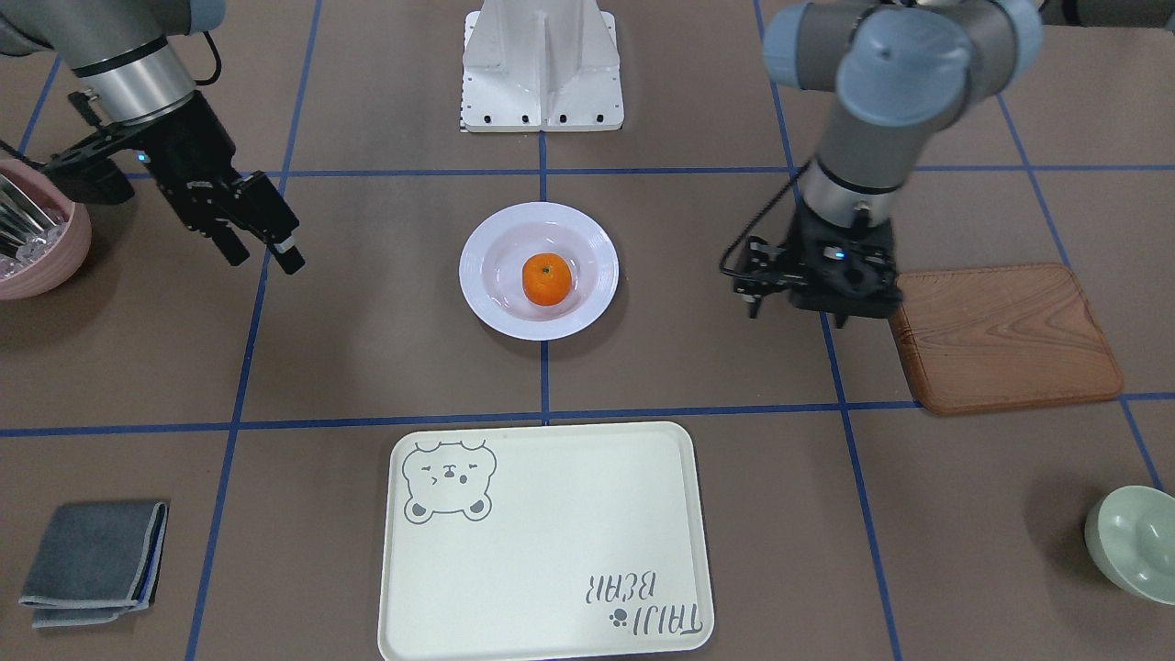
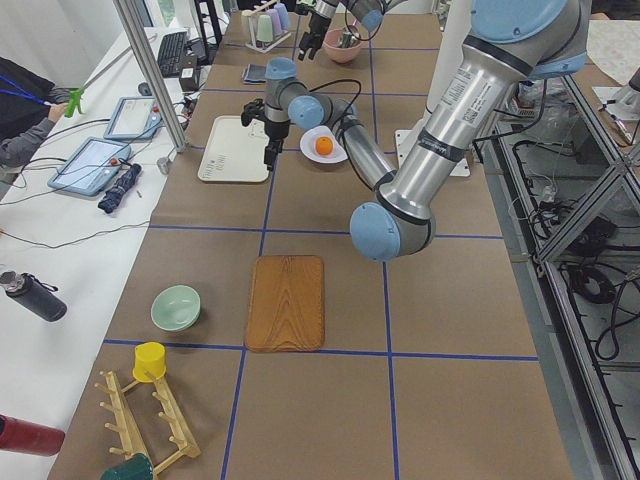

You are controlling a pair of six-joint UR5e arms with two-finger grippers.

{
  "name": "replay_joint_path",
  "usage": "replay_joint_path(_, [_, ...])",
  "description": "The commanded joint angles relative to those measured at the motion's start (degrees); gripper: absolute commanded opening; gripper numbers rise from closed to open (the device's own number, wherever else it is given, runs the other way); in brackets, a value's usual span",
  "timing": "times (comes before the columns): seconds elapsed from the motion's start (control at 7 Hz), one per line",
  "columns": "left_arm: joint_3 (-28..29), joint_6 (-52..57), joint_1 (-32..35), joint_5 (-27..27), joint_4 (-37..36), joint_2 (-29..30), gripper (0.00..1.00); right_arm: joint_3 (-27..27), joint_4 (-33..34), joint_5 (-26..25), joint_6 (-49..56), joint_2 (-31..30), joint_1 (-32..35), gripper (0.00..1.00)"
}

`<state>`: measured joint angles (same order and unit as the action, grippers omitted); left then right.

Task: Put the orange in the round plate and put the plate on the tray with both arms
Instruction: 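Release the orange and lift the left gripper away from the plate, then lower the right gripper to the white plate rim and grasp it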

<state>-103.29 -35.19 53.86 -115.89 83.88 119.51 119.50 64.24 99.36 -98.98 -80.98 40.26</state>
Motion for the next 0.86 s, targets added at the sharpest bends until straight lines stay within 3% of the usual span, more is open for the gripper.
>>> replay_joint_path(0.0, [0.9, 14.8, 11.3, -5.0, 0.1, -6.5, 0.98, 0.6, -2.5, -15.7, -13.9, 0.0, -12.3, 1.0])
replay_joint_path(0.29, [1.0, 23.9, 16.9, -4.8, 1.4, -14.6, 0.98, 1.4, -2.5, -26.4, -20.0, 0.1, -21.2, 0.99])
replay_joint_path(0.43, [3.1, 26.9, 23.0, -7.2, 1.9, -16.2, 0.98, 1.3, -2.5, -30.5, -22.2, 0.1, -25.1, 0.98])
replay_joint_path(0.57, [7.3, 32.9, 28.6, -15.5, 2.6, -18.8, 0.98, 1.2, -2.5, -34.4, -25.5, 0.2, -28.3, 0.98])
replay_joint_path(0.71, [9.2, 44.3, 33.8, -17.9, 1.9, -21.7, 0.98, -0.3, -2.5, -38.8, -27.9, 1.9, -31.5, 0.97])
